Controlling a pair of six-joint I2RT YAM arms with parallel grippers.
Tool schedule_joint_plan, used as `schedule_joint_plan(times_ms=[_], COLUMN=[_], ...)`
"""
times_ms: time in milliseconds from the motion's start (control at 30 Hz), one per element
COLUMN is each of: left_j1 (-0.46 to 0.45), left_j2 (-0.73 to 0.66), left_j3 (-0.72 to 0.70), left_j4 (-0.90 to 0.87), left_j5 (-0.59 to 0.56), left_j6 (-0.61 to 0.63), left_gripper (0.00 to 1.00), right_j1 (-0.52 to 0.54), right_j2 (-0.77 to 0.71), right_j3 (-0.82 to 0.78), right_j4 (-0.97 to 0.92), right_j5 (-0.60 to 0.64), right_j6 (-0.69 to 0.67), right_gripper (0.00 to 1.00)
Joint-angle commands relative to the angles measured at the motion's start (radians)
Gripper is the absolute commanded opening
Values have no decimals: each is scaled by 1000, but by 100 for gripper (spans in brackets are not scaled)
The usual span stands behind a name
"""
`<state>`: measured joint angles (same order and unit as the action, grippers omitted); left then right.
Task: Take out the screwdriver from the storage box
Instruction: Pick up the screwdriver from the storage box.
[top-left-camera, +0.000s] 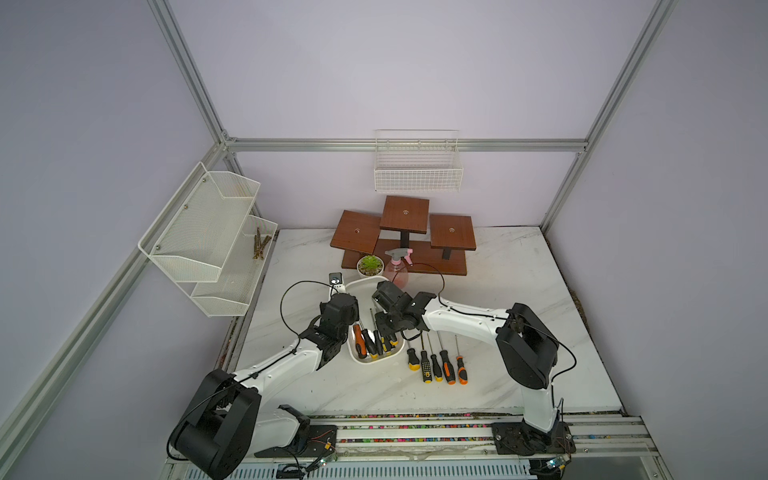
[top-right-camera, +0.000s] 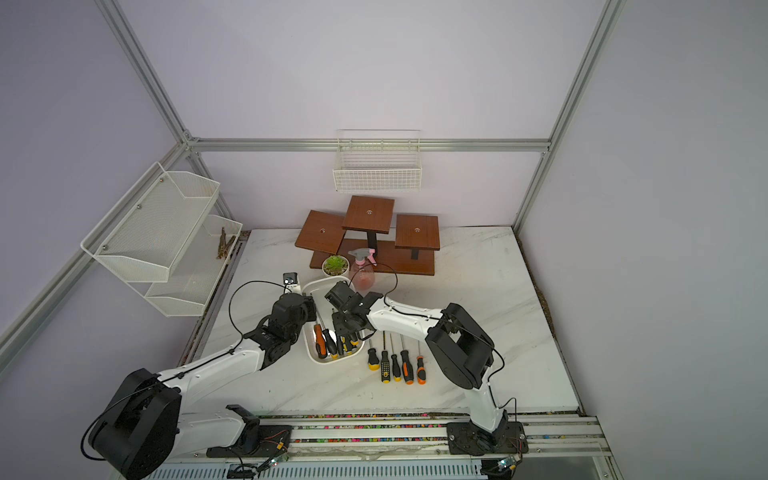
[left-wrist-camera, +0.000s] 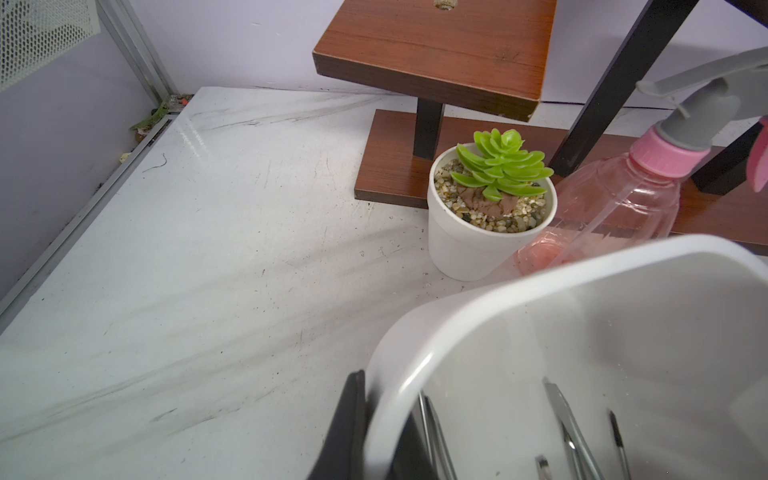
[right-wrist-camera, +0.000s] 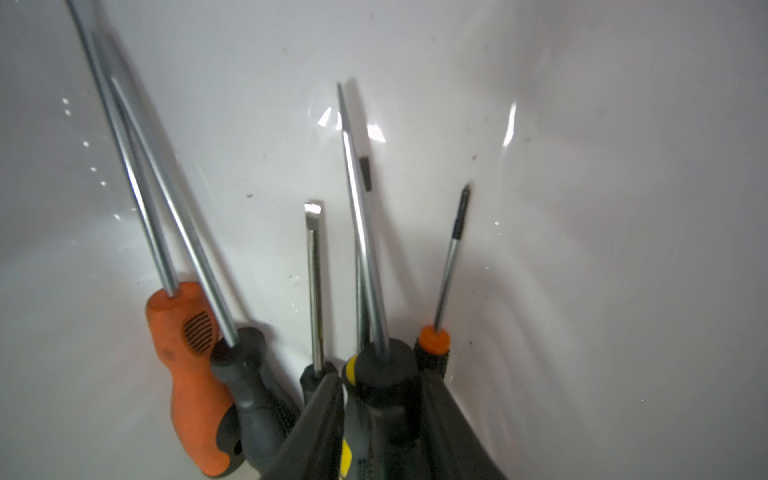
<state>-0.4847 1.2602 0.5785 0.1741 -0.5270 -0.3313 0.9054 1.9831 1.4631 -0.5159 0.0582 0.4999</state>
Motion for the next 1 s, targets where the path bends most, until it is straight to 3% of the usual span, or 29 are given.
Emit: schedule_joint_plan(times_ms=[0, 67, 233, 367, 967], left_j1=[-2, -2, -1, -2, -2], left_j2=[-10, -8, -10, -8, 6], left_j3=[32, 32, 32, 32, 47], left_j4=[36, 36, 35, 35, 28], left_j5=[-2, -2, -2, -4, -5], left_j6=[21, 20, 19, 19, 17], left_gripper=[0, 0, 0, 0, 0], right_j1=[-26, -26, -30, -29, -6], right_j2=[23, 12, 30, 35, -210], right_j3=[-26, -36, -29, -32, -125], right_j4=[-3, 2, -8, -4, 137], right_j5=[36, 43, 38, 34, 16], right_j6=[5, 4, -7, -12, -40], right_gripper=[30, 24, 21, 0, 0])
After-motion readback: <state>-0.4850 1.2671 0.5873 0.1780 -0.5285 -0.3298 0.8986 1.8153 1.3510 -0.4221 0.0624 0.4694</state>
